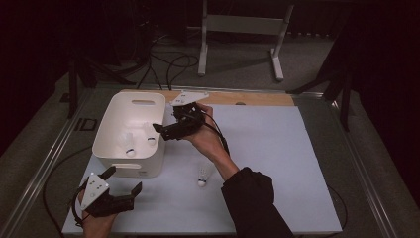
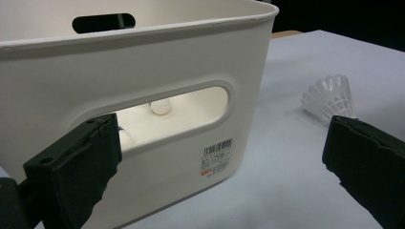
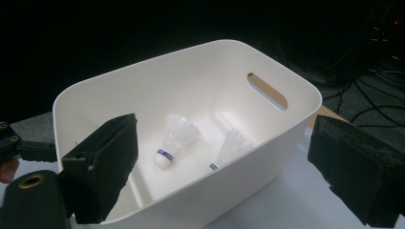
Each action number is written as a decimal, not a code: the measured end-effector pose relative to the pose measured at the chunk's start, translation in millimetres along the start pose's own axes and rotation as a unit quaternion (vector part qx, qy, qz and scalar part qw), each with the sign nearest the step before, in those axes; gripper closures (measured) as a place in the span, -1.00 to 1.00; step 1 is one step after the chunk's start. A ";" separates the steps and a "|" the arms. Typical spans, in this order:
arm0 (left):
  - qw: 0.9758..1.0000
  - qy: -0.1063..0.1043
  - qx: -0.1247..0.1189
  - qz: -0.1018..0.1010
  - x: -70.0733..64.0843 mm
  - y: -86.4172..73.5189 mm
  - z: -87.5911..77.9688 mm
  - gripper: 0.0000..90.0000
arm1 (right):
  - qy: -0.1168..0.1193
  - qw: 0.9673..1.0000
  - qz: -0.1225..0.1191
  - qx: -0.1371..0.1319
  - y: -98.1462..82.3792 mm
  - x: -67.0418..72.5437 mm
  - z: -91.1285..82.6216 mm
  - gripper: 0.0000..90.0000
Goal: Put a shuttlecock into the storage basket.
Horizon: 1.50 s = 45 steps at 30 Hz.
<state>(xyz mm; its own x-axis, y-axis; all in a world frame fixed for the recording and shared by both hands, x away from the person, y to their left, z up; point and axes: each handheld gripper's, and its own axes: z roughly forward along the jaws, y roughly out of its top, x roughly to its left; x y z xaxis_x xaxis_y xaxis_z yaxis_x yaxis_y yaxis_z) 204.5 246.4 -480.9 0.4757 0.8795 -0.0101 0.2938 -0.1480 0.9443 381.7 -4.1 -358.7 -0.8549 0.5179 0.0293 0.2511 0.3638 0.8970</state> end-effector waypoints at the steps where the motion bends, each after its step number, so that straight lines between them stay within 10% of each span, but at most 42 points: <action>1: 1.000 0.000 -0.001 0.000 0.3 0.0 -0.1 -1.00 | -0.002 1.000 0.000 0.001 -0.4 -0.4 -0.2 -0.78; 45: 1.000 0.000 0.000 -0.002 -0.3 0.0 0.3 -1.00 | -0.012 1.000 0.005 0.016 -21.4 -9.2 -8.7 -0.78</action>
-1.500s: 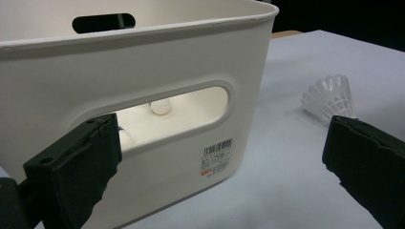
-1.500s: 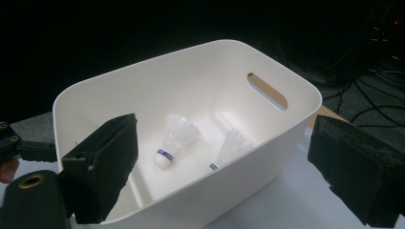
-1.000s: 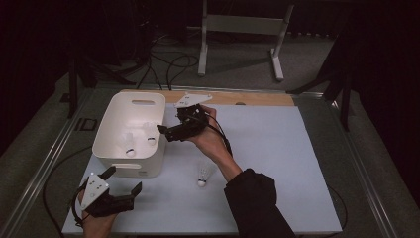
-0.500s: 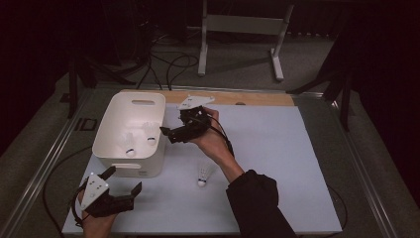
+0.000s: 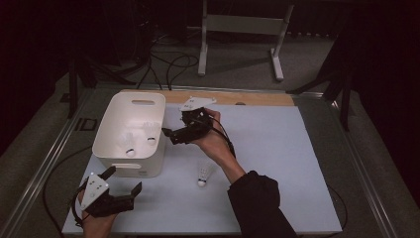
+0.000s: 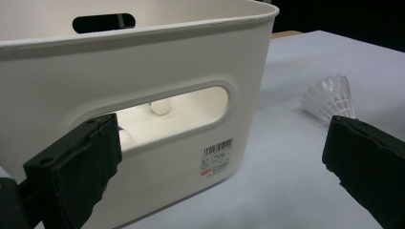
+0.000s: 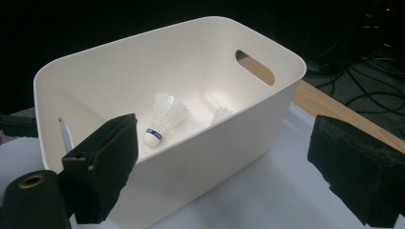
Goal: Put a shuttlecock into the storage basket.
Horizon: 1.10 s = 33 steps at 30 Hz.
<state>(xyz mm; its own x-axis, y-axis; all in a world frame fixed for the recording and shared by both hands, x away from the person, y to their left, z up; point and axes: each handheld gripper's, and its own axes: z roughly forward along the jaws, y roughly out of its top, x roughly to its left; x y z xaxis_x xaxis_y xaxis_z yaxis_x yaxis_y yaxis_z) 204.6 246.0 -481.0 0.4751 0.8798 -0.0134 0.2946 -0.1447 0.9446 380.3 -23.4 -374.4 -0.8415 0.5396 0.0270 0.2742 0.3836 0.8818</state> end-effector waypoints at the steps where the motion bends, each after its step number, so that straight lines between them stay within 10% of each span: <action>1: 1.000 0.000 0.000 0.000 0.0 0.0 0.0 -1.00 | -0.002 1.000 0.000 0.000 -0.8 -0.2 -0.3 -0.78; 33: 1.000 0.000 0.000 0.000 0.0 0.1 -0.2 -1.00 | -0.004 1.000 0.003 0.001 -12.3 -1.3 -6.6 -0.78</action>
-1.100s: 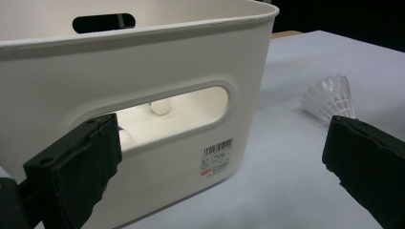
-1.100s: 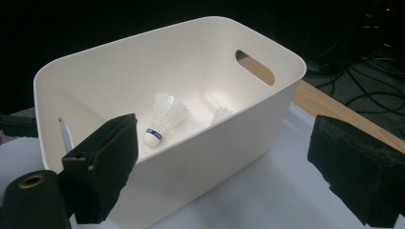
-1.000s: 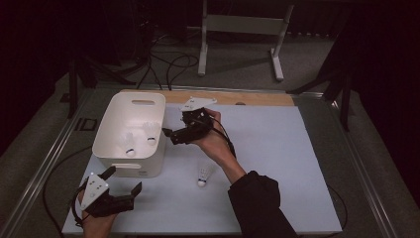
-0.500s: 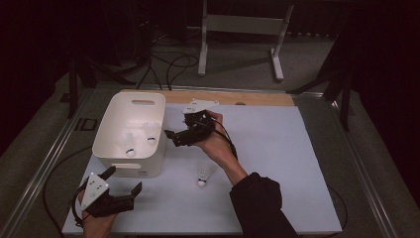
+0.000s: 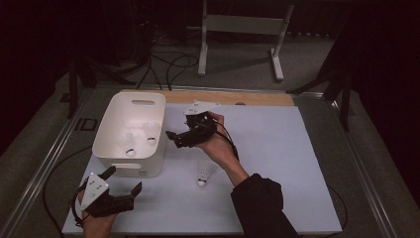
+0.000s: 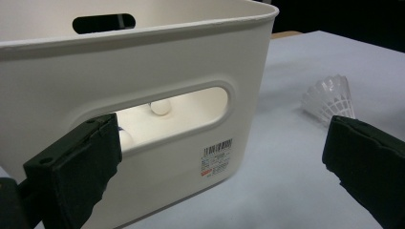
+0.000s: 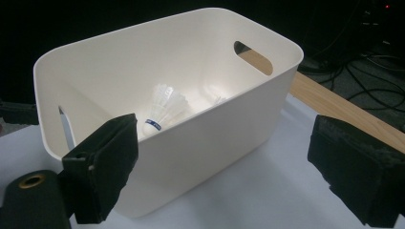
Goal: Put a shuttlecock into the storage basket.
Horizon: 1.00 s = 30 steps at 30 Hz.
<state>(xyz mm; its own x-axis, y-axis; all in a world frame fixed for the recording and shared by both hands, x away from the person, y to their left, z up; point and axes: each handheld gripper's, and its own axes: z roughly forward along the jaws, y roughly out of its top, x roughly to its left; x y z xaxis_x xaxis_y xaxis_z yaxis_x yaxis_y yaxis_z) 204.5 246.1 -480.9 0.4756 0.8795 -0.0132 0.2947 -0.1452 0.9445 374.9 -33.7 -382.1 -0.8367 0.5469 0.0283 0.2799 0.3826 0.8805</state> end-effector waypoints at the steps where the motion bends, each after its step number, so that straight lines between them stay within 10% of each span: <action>1: 1.000 0.000 0.000 0.000 0.0 0.0 0.0 -1.00 | 0.000 1.000 0.000 0.001 -0.5 -0.3 -0.3 -0.78; 30: 1.000 0.001 -0.002 -0.001 0.1 0.0 -0.1 -1.00 | 0.000 1.000 0.003 0.003 -7.1 -2.2 -4.0 -0.78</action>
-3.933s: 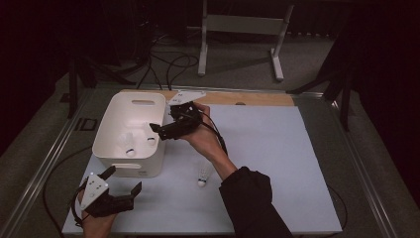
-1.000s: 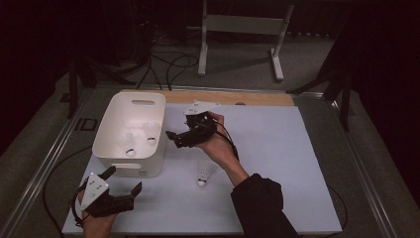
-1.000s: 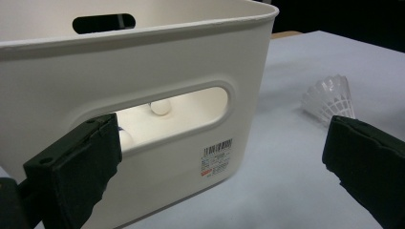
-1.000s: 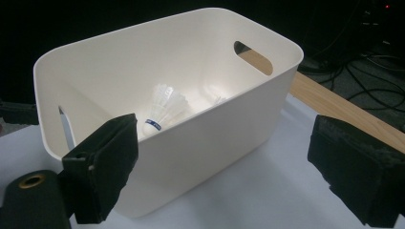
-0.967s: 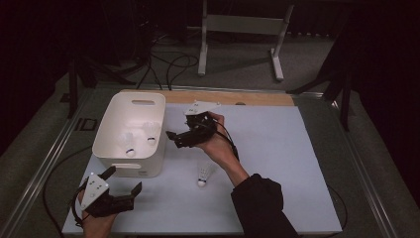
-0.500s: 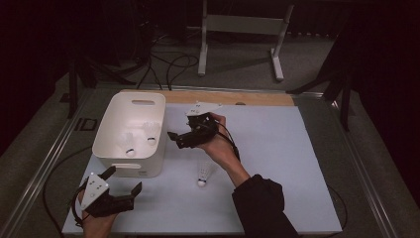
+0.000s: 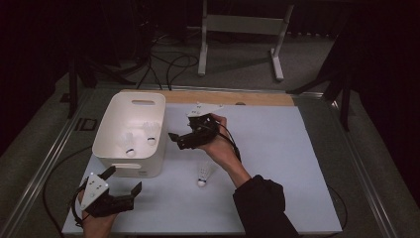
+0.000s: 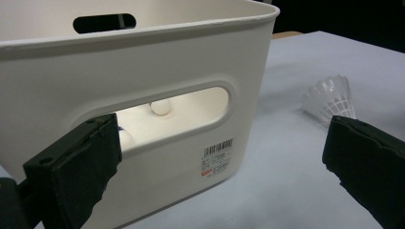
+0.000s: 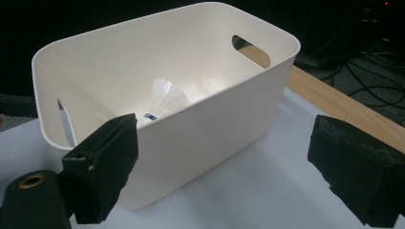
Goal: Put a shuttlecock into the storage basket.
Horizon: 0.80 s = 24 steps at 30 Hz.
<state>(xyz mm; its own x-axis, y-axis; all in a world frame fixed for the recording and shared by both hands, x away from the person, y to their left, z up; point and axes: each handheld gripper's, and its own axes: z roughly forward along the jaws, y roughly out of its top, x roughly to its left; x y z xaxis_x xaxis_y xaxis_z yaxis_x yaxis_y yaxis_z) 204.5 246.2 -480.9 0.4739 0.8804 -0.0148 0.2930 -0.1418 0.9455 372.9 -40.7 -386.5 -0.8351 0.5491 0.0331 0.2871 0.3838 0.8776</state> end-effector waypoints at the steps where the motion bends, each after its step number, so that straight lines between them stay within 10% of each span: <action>1: 1.000 0.000 0.000 0.000 0.1 0.0 0.0 -1.00 | -0.001 1.000 0.001 0.000 -0.3 0.0 -0.1 -0.78; 24: 1.000 0.001 -0.001 -0.001 0.2 0.0 0.0 -1.00 | -0.004 1.000 0.002 0.008 -9.6 -2.6 -3.6 -0.78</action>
<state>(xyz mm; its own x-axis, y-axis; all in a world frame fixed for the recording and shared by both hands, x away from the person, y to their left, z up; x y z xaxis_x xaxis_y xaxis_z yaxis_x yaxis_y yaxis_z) 204.6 246.4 -480.9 0.4717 0.8816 -0.0161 0.2921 -0.1390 0.9462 370.6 -48.5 -393.3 -0.8296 0.5575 0.0330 0.2983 0.3924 0.8701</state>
